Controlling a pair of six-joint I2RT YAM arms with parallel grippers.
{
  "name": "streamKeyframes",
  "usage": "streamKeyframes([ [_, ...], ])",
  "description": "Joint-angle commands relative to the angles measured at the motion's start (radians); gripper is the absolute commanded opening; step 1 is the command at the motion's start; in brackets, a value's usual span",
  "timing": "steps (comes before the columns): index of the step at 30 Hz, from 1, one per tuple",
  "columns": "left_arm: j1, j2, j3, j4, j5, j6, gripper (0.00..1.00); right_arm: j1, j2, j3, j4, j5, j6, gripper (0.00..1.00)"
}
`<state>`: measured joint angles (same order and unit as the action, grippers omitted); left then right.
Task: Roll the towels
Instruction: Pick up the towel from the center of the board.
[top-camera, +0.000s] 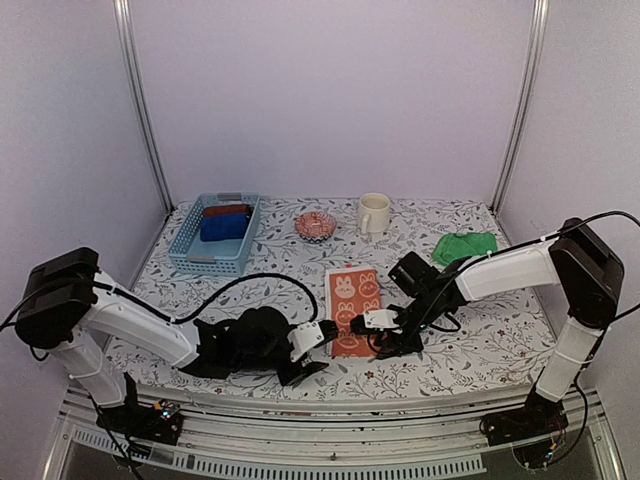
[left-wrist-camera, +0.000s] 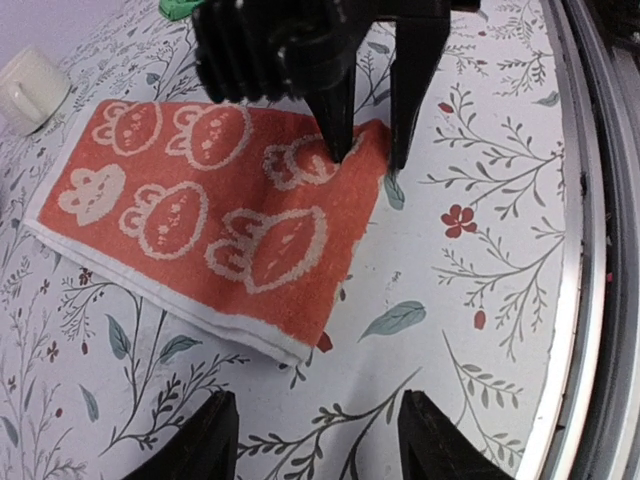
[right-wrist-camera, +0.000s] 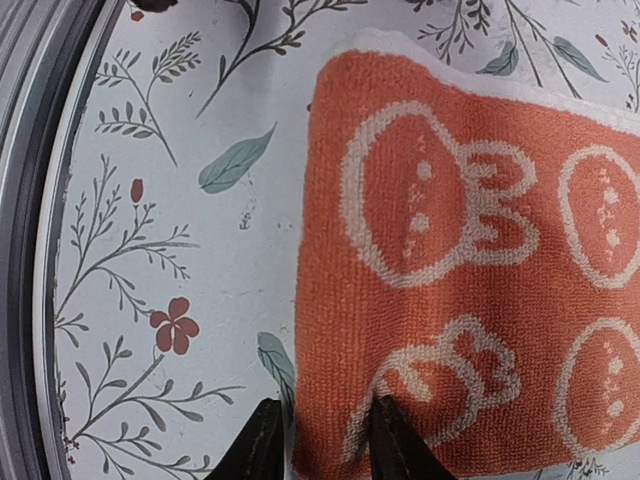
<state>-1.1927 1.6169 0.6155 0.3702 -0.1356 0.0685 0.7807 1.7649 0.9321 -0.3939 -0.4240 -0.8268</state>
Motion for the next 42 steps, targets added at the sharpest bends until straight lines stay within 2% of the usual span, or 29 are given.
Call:
streamKeyframes([
  [1,-0.005,0.067,0.027,0.123,0.022,0.167,0.55,0.009,0.064,-0.012,-0.066,0.024,0.019,0.32],
  [13,0.03,0.224,0.093,0.286,0.073,0.207,0.49,0.009,0.08,-0.015,-0.065,0.028,0.03,0.31],
  [22,0.07,0.285,0.103,0.299,0.153,0.188,0.41,0.008,0.09,-0.022,-0.061,0.029,0.031,0.3],
  [26,0.072,0.298,0.103,0.28,0.167,0.182,0.33,0.002,0.088,-0.026,-0.059,0.019,0.034,0.3],
  [34,0.073,0.327,0.107,0.243,0.095,0.166,0.21,-0.012,0.09,-0.034,-0.054,0.009,0.028,0.29],
  [40,0.072,0.281,0.123,0.163,0.099,0.144,0.01,-0.027,0.059,-0.028,-0.085,-0.035,0.025,0.21],
  [42,0.071,0.255,0.134,0.107,0.128,0.128,0.0,-0.033,0.045,-0.024,-0.103,-0.059,0.026,0.17],
])
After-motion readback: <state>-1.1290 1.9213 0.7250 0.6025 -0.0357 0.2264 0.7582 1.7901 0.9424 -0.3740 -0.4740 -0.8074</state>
